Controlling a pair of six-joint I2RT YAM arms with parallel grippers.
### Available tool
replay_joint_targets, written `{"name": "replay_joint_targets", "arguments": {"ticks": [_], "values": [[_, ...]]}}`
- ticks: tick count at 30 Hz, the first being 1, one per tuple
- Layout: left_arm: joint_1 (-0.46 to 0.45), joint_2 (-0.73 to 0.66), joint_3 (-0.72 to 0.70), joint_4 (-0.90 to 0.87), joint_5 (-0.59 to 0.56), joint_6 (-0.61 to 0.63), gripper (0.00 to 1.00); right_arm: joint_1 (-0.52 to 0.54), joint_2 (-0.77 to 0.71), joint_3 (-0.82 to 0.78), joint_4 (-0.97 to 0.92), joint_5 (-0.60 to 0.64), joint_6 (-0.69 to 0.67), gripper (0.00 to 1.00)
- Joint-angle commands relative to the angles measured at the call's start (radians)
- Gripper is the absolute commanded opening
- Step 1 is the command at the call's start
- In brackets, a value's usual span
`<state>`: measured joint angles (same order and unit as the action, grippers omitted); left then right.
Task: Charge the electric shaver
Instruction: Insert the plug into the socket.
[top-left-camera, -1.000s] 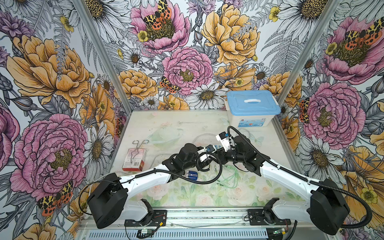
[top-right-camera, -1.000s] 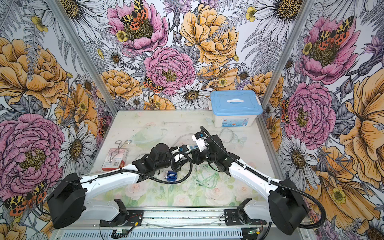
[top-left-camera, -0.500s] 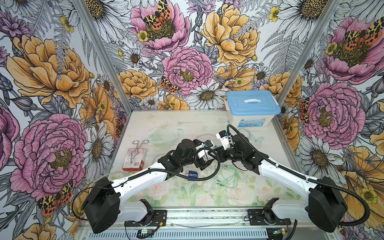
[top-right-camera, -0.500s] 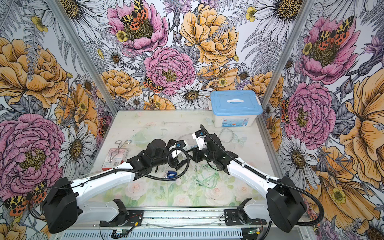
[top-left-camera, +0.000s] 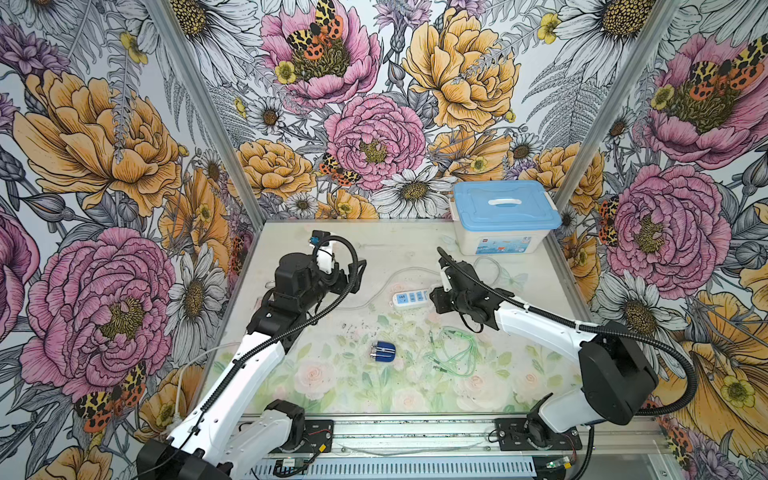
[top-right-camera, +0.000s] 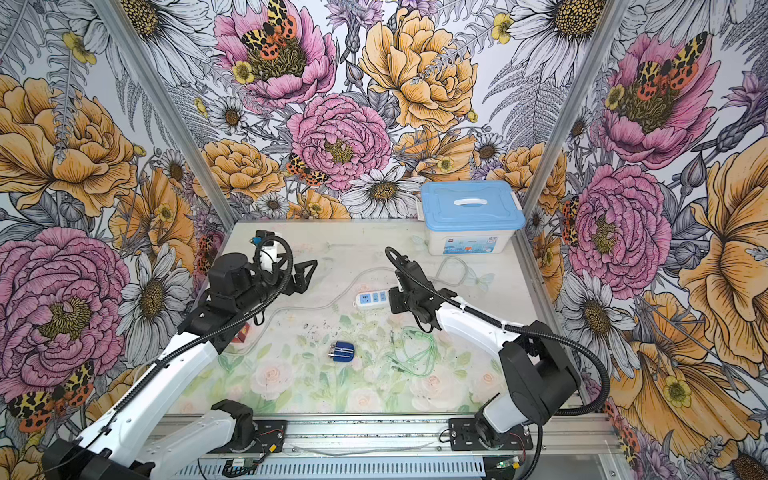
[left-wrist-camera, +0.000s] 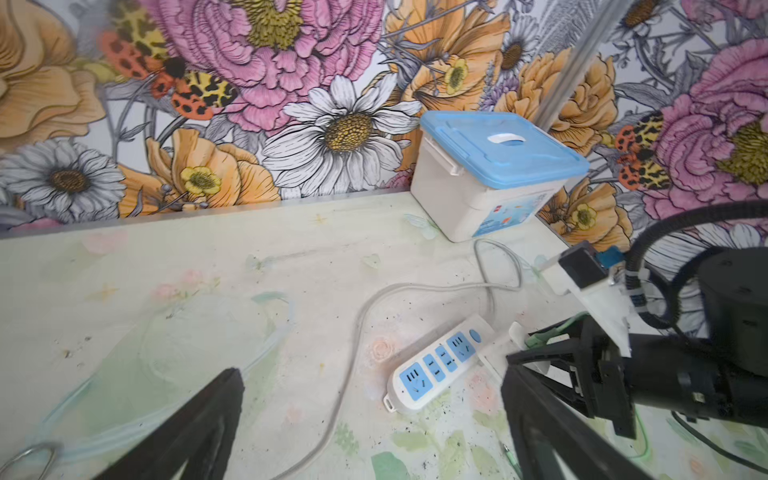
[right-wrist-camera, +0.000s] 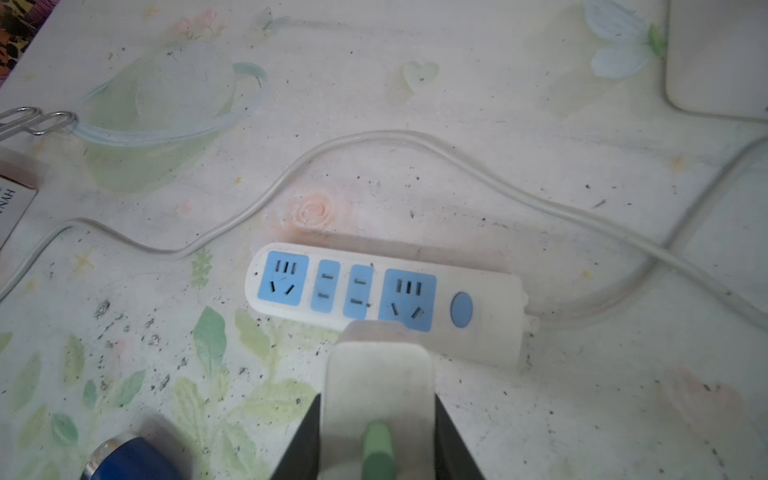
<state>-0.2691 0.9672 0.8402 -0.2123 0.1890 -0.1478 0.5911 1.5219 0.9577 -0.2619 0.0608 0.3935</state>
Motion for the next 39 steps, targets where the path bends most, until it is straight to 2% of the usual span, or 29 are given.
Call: {"name": "replay_joint_targets", "arguments": {"ticks": [1,4,9,39], "values": [[0.016,-0.024,-0.031,0.03,-0.032,-0.076,0.99,-0.007,0.026,0.065,0.007,0.085,-0.023,0.0],[0.019,-0.011,-0.006,-0.025,-0.161,-0.064,0.99,-0.008,0.06,0.089,0.006,0.09,-0.028,0.0],[0.022,0.014,0.028,-0.081,-0.247,-0.065,0.98,-0.013,0.107,0.121,0.006,0.103,-0.037,0.0],[0.039,-0.013,0.038,-0.09,-0.23,-0.088,0.98,0.007,0.205,0.152,0.0,0.095,0.019,0.0]]}}
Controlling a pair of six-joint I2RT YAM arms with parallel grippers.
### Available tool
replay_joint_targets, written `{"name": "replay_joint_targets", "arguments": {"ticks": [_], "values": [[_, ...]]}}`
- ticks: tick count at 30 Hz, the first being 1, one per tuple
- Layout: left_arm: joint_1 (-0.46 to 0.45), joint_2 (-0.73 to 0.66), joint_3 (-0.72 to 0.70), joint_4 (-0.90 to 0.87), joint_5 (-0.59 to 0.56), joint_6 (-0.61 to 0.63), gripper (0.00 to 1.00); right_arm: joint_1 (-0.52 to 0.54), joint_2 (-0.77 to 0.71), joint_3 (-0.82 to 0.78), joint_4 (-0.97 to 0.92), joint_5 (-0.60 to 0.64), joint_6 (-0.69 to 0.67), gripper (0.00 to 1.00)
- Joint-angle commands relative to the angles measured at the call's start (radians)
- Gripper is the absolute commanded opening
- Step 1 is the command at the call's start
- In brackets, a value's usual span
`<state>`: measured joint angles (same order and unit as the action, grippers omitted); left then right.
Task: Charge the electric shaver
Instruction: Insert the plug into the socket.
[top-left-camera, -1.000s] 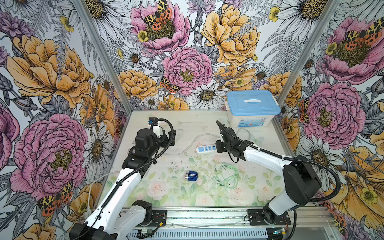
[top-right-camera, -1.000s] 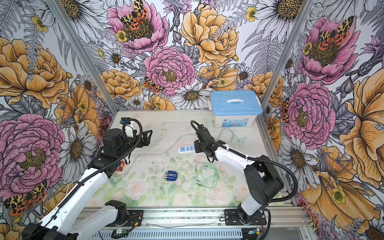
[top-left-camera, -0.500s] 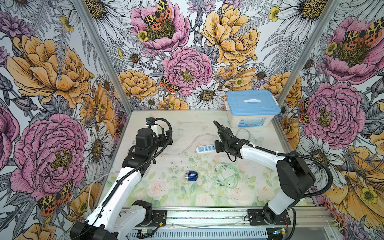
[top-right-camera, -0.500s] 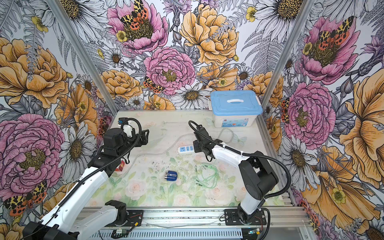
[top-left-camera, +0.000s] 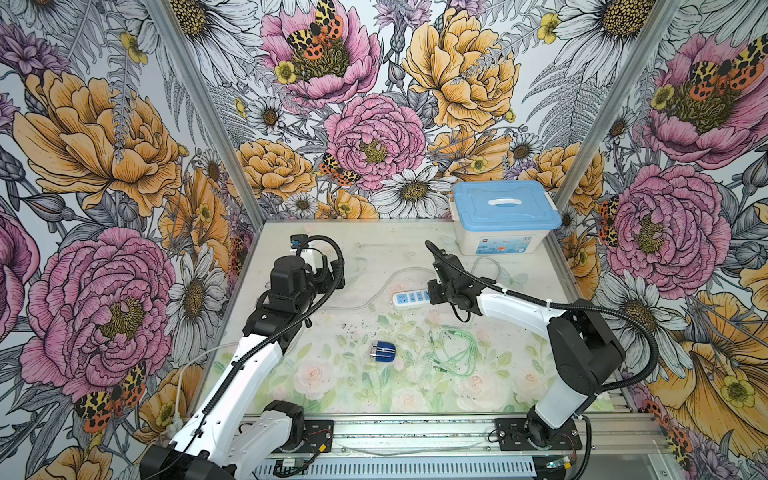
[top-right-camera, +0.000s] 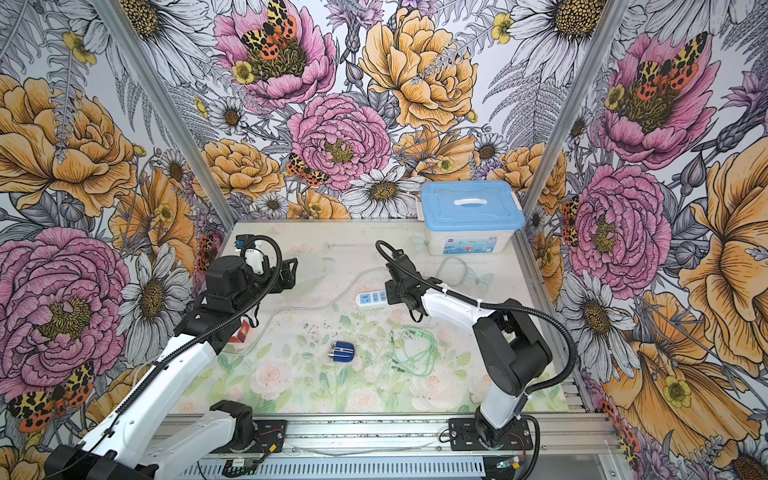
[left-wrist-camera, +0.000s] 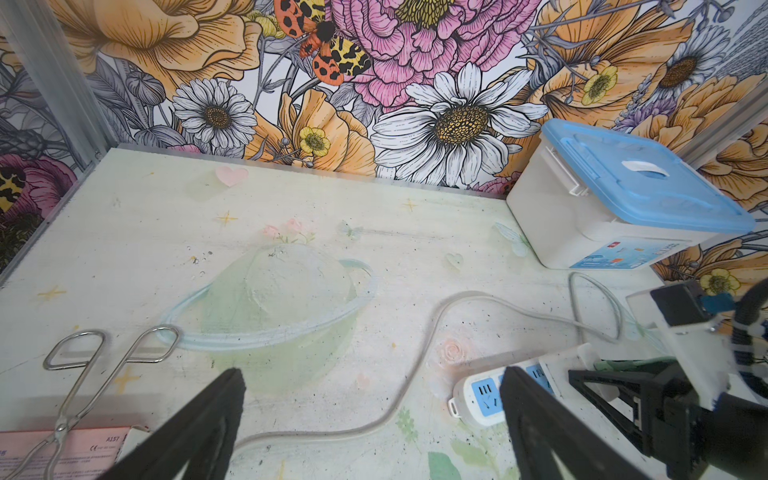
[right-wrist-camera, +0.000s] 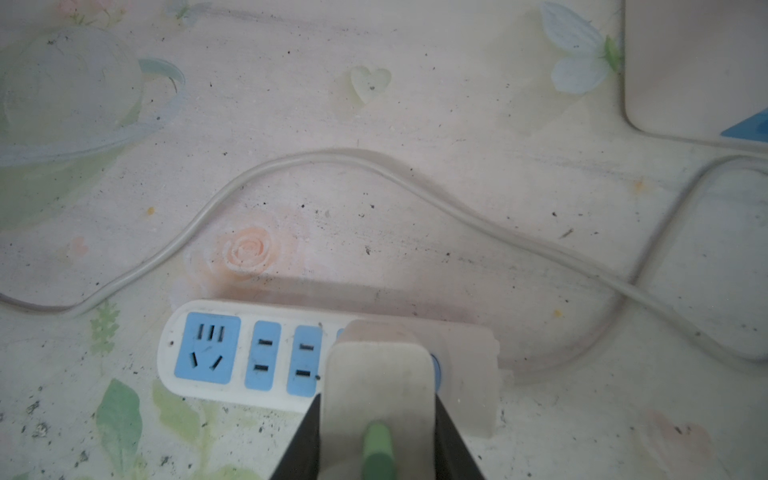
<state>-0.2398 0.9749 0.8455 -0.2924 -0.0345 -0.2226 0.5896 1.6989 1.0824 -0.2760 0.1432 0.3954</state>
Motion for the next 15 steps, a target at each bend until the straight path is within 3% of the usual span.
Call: {"name": "replay_joint_targets", "arguments": {"ticks": [1,15], "values": [[0.008,-0.022,0.032,-0.01,-0.005,-0.014,0.98,0.01,0.031,0.03,0.013,0.01,0.019,0.0],[0.011,-0.027,0.036,-0.017,-0.007,-0.011,0.98,0.032,0.033,0.03,-0.027,0.021,0.037,0.0]]}}
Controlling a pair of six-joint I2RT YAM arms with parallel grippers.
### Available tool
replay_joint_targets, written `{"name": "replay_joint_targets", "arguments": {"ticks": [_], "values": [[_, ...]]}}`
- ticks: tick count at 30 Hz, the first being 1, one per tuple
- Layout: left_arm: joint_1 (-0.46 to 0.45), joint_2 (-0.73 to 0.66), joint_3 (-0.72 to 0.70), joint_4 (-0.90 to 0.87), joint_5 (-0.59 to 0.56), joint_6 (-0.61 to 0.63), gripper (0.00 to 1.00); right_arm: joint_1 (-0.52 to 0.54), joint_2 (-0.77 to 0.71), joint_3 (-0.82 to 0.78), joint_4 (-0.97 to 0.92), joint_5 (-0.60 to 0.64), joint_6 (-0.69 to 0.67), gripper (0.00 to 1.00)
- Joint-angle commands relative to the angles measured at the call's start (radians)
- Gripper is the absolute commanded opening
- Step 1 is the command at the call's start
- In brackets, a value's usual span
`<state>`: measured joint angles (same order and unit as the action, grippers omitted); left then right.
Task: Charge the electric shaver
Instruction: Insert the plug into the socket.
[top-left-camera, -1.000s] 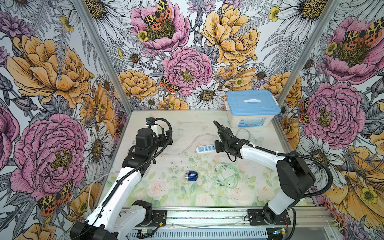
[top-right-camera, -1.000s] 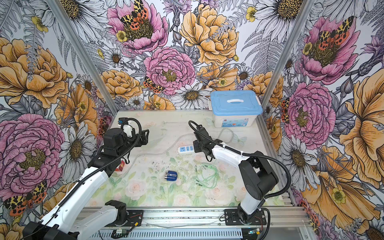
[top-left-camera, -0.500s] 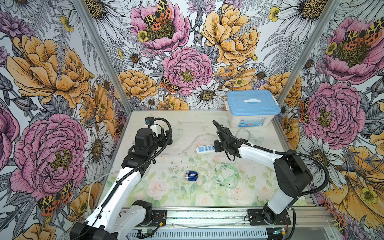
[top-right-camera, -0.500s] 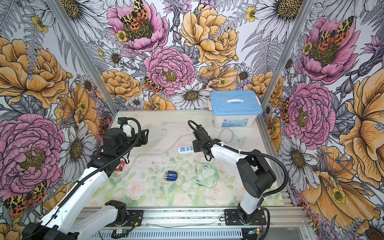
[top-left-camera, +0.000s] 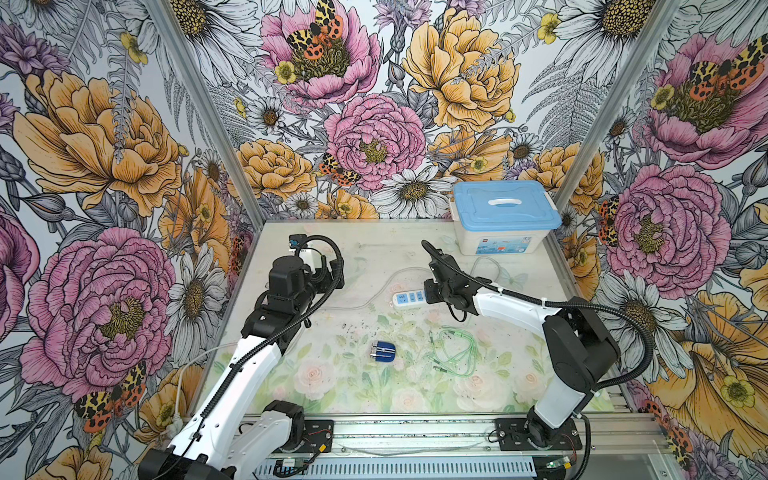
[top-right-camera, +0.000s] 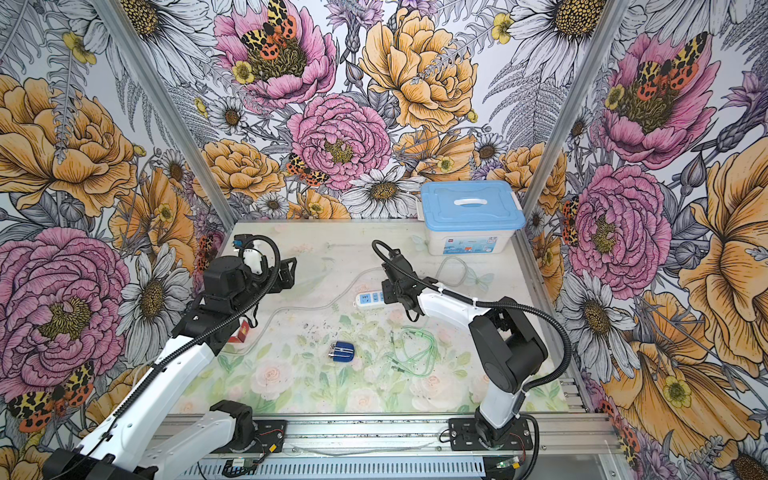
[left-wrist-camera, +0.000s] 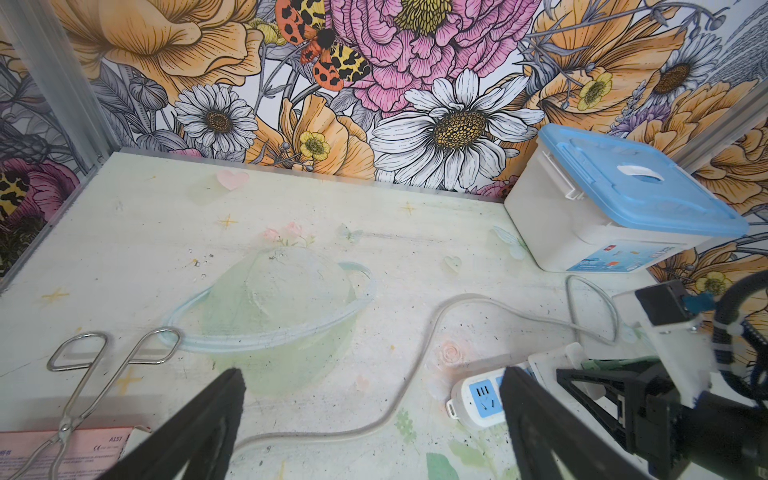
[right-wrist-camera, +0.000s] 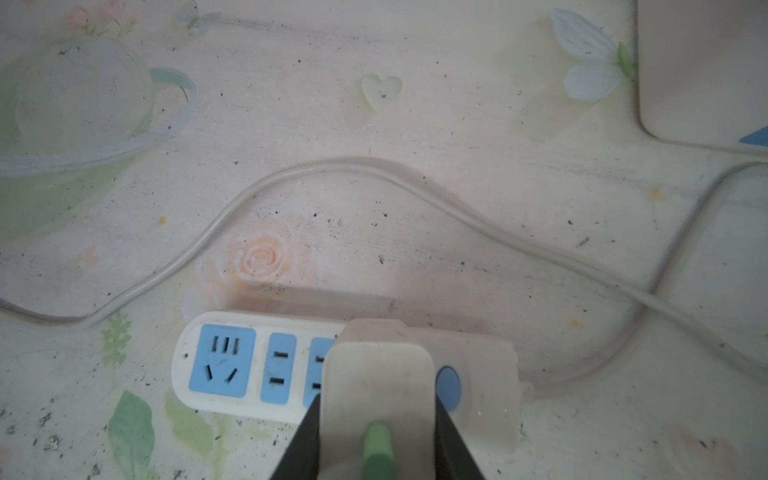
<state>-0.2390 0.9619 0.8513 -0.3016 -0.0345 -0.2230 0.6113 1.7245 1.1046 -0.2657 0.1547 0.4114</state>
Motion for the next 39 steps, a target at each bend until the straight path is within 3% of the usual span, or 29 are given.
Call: {"name": "replay_joint_targets", "arguments": {"ticks": [1,20,39], "values": [[0.01,-0.014,0.031,-0.008,-0.007,-0.01,0.98,0.01,0.002,0.005,-0.043,0.015,0.021,0.0],[0.013,-0.02,0.031,-0.011,-0.002,-0.009,0.98,0.011,-0.016,-0.002,-0.079,0.055,0.013,0.0],[0.012,-0.026,0.029,-0.016,-0.009,-0.001,0.98,0.013,0.136,0.1,-0.222,0.086,0.015,0.0]]}}
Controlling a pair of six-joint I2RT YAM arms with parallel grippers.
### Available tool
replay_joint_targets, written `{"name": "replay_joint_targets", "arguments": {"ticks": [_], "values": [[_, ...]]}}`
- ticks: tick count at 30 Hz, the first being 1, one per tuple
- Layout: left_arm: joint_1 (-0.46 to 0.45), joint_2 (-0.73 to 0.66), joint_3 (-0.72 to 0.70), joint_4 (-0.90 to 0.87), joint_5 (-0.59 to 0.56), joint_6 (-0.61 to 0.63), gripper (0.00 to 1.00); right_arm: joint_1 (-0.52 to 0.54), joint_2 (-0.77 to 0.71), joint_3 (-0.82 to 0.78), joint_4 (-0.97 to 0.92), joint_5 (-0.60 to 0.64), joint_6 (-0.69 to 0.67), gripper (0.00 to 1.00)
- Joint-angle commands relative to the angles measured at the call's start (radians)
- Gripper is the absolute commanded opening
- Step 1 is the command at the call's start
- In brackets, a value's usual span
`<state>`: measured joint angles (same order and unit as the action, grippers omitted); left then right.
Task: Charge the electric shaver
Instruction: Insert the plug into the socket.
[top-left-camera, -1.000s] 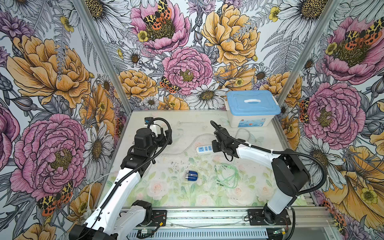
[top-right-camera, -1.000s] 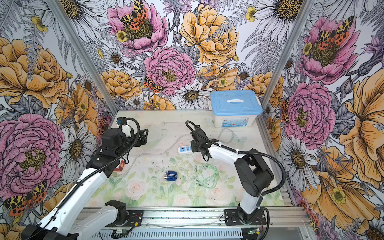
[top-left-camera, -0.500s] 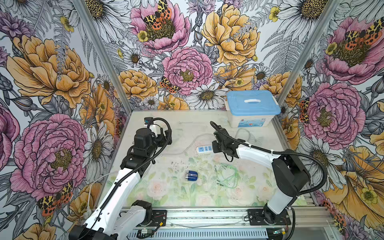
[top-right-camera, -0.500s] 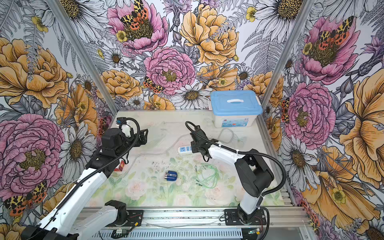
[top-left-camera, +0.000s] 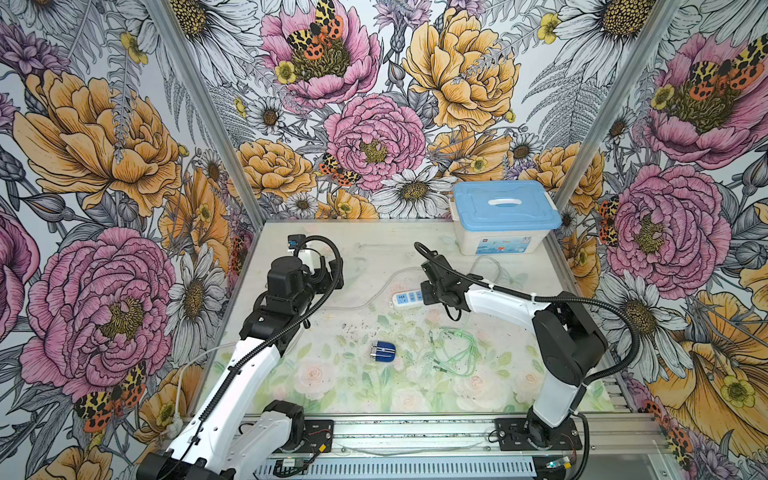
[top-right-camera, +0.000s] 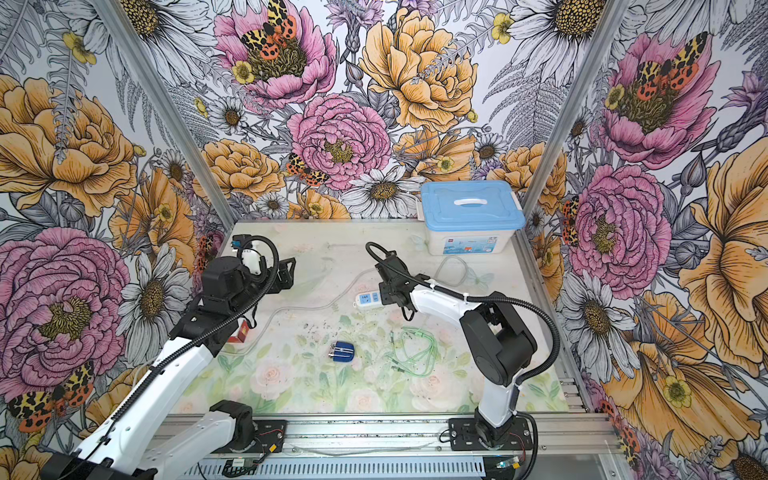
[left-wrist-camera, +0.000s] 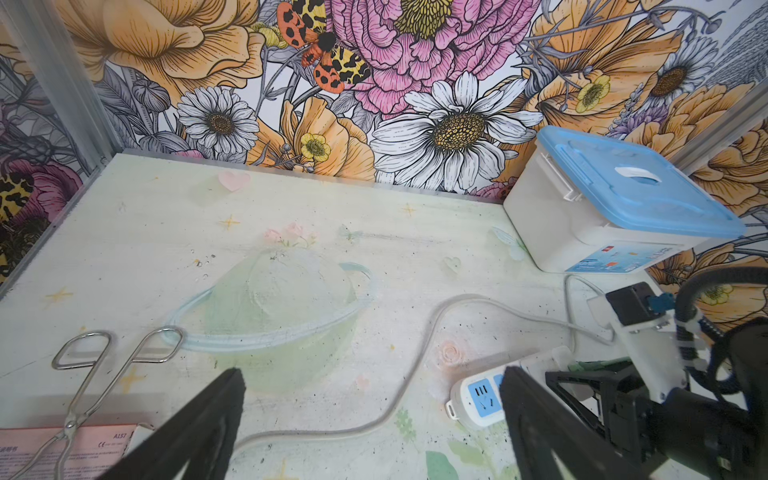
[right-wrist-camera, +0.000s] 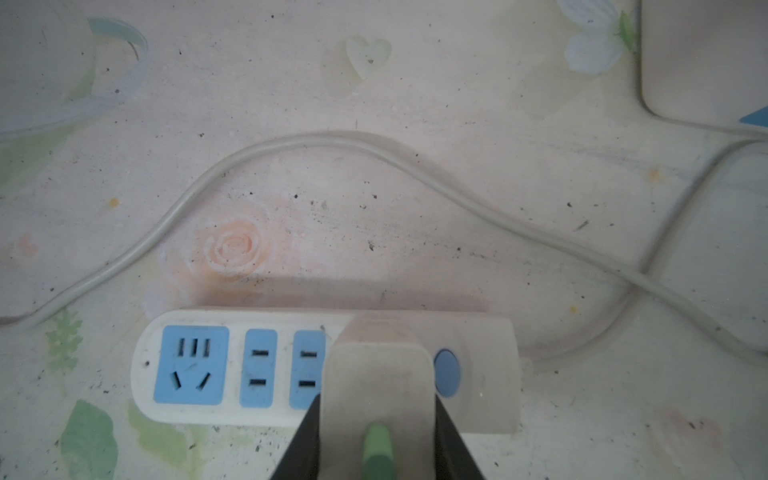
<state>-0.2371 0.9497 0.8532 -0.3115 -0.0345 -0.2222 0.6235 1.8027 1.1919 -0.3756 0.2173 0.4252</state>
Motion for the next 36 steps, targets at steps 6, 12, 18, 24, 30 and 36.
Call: {"name": "replay_joint_targets", "arguments": {"ticks": [6,12,18,24,30,36], "values": [[0.01,-0.017,0.027,-0.006,-0.007,0.002,0.98,-0.001,0.146,0.147,-0.233,0.03,-0.045,0.0],[0.01,-0.027,0.026,-0.011,-0.016,0.009,0.98,0.001,0.226,0.225,-0.314,0.016,-0.054,0.0],[0.01,-0.029,0.027,-0.009,-0.013,0.01,0.98,-0.002,0.274,0.252,-0.353,0.003,-0.049,0.0],[0.008,-0.04,0.026,-0.011,-0.015,0.014,0.99,-0.002,0.278,0.271,-0.373,0.022,-0.04,0.0],[0.01,-0.047,0.027,-0.012,-0.015,0.015,0.99,-0.004,0.237,0.299,-0.398,0.022,-0.038,0.03],[0.01,-0.054,0.036,-0.014,-0.002,0.011,0.99,-0.015,0.175,0.319,-0.434,-0.016,-0.063,0.32]]}}
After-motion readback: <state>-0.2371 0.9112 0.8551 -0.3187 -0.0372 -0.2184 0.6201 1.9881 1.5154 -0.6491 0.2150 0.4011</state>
